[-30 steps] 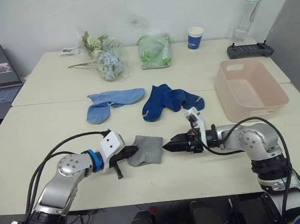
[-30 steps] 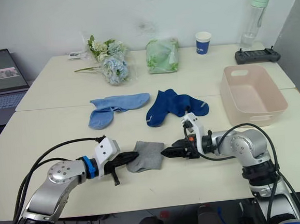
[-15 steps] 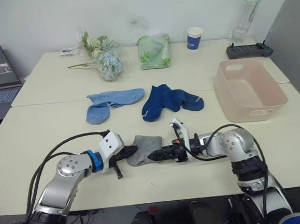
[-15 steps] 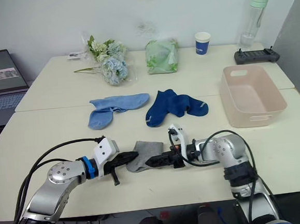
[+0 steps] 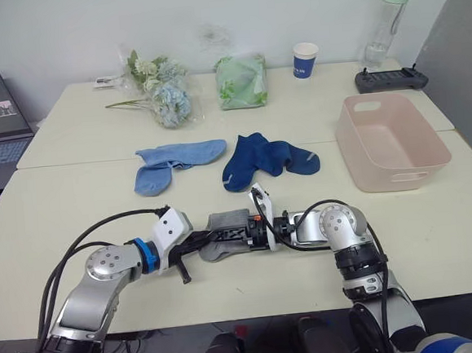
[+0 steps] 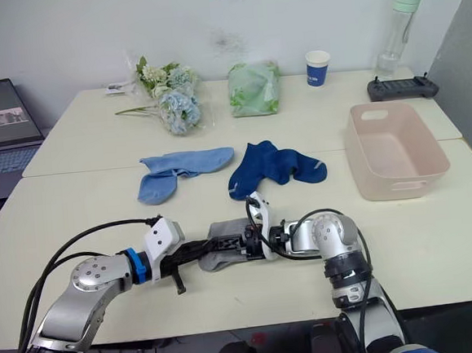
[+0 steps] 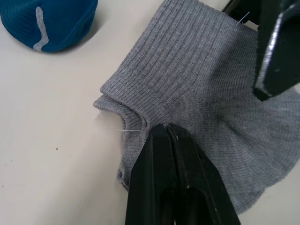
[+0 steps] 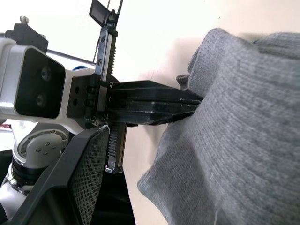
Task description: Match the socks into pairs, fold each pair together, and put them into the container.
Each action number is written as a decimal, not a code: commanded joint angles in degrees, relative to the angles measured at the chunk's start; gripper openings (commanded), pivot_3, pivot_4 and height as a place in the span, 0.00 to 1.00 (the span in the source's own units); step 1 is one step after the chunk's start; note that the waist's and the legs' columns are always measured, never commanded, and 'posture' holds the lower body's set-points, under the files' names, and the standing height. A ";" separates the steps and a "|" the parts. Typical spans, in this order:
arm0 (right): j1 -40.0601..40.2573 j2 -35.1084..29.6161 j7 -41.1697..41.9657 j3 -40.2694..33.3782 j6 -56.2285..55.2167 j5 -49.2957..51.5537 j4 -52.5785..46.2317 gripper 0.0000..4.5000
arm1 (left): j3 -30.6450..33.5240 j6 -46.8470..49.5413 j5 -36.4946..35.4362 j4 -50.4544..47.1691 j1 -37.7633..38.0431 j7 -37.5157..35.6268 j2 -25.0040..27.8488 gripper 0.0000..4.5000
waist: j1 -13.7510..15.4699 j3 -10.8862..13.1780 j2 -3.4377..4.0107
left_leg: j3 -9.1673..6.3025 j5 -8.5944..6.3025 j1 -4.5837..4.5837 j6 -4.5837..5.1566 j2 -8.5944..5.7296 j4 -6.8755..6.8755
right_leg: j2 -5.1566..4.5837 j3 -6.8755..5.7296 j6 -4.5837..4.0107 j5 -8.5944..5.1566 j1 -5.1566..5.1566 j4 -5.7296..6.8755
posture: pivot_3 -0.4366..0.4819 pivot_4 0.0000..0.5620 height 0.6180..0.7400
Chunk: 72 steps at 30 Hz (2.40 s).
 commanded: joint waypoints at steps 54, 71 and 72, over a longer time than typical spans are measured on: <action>-37.92 -52.67 9.34 26.90 -97.74 -70.43 49.44 0.00 | -4.40 11.21 -7.48 1.77 -44.01 12.54 -27.91 0.99 | 0.30 0.41 -0.31 | 0.74 0.16 -1.11 -0.27 -0.09 0.15 | -0.12 0.24 0.12 0.05 -1.18 -0.13 | 0.48 0.27 1.00; -34.41 -52.78 10.73 26.60 -97.66 -74.62 54.53 0.00 | -9.16 4.35 -2.50 12.50 -45.22 9.97 -35.31 0.99 | 0.26 0.40 -0.30 | 0.77 0.17 -1.08 -0.27 -0.11 0.26 | -0.12 0.24 0.15 0.08 -1.14 -0.02 | 0.48 0.27 1.00; -34.50 -52.62 10.37 27.44 -98.07 -75.70 54.84 0.00 | -9.22 4.63 -2.59 11.99 -44.67 9.75 -35.10 0.99 | 0.29 0.40 -0.30 | 0.78 0.17 -1.09 -0.26 -0.11 0.27 | -0.12 0.25 0.15 0.08 -1.14 -0.01 | 0.48 0.27 1.00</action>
